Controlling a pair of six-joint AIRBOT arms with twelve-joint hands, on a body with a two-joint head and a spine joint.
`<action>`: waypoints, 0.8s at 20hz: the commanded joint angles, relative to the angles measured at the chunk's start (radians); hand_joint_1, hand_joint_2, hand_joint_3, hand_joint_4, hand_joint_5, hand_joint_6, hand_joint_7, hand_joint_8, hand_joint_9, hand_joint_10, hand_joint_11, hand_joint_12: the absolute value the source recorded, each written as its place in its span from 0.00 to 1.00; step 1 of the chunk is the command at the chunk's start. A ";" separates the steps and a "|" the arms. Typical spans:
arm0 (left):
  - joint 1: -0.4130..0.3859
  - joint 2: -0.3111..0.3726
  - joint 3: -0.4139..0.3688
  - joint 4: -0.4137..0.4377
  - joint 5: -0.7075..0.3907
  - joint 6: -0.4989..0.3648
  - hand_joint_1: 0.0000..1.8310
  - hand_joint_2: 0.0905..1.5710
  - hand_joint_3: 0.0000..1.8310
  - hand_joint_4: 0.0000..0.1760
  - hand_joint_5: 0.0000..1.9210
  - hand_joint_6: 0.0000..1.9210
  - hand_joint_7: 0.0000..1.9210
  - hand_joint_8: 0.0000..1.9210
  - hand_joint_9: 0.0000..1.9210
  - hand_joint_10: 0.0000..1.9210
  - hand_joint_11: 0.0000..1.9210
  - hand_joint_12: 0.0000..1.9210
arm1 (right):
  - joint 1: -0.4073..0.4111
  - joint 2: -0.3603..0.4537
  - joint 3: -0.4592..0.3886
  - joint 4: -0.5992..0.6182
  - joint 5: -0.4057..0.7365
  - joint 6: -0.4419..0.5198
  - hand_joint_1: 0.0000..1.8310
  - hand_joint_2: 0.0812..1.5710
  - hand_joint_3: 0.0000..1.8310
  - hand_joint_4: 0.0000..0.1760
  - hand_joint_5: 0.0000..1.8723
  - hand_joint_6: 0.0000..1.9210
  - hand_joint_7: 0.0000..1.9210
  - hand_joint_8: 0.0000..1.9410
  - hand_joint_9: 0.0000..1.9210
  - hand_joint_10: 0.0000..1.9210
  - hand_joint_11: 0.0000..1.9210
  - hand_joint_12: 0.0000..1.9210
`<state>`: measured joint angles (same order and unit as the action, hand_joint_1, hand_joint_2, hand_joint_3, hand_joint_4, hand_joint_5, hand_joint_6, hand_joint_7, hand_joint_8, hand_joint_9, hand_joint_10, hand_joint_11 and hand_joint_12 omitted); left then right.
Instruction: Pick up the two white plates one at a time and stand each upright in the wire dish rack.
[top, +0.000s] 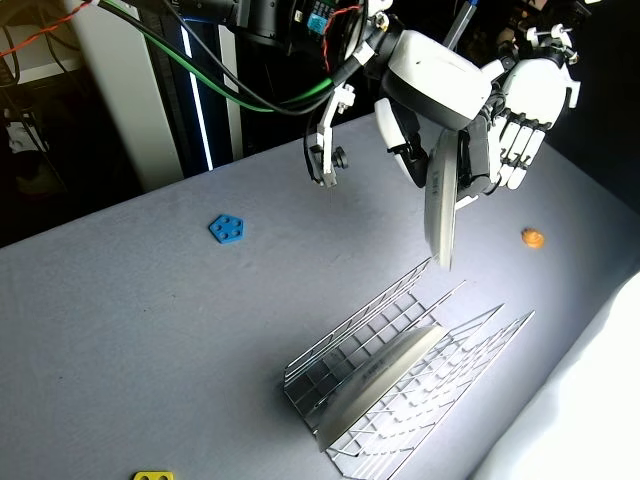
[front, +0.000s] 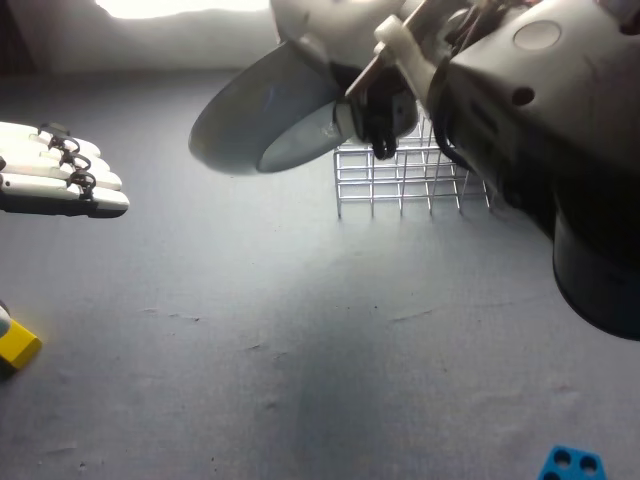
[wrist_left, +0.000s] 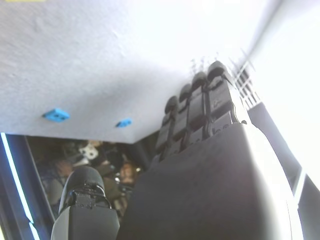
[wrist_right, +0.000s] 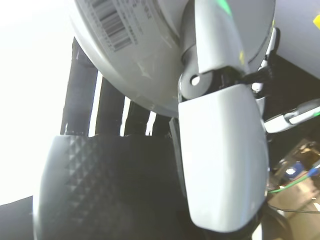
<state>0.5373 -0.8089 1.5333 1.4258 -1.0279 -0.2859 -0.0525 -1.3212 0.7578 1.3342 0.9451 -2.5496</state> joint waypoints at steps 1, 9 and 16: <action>-0.005 -0.004 0.011 -0.071 -0.031 -0.001 0.00 0.64 0.00 0.00 0.00 0.00 0.00 0.00 0.00 0.00 0.00 0.00 | 0.027 0.004 -0.004 -0.112 0.068 0.008 0.76 0.66 0.00 0.00 0.57 0.44 0.60 0.32 0.52 0.53 0.43 0.55; -0.004 -0.018 0.022 -0.055 -0.025 0.001 0.00 0.64 0.00 0.00 0.00 0.00 0.00 0.00 0.00 0.00 0.00 0.00 | 0.069 0.007 -0.009 0.023 0.139 -0.043 0.76 0.66 0.00 0.00 0.57 0.46 0.60 0.32 0.51 0.53 0.43 0.54; 0.003 -0.020 0.021 -0.043 -0.023 0.005 0.00 0.64 0.00 0.00 0.00 0.00 0.00 0.00 0.00 0.00 0.00 0.00 | 0.138 0.008 0.012 0.143 0.150 -0.084 0.76 0.65 0.00 0.00 0.57 0.45 0.60 0.31 0.52 0.52 0.44 0.53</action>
<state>0.5453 -0.8330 1.5478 1.4509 -1.0214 -0.2817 0.0635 -1.3201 0.7677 1.5867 1.0718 -2.6316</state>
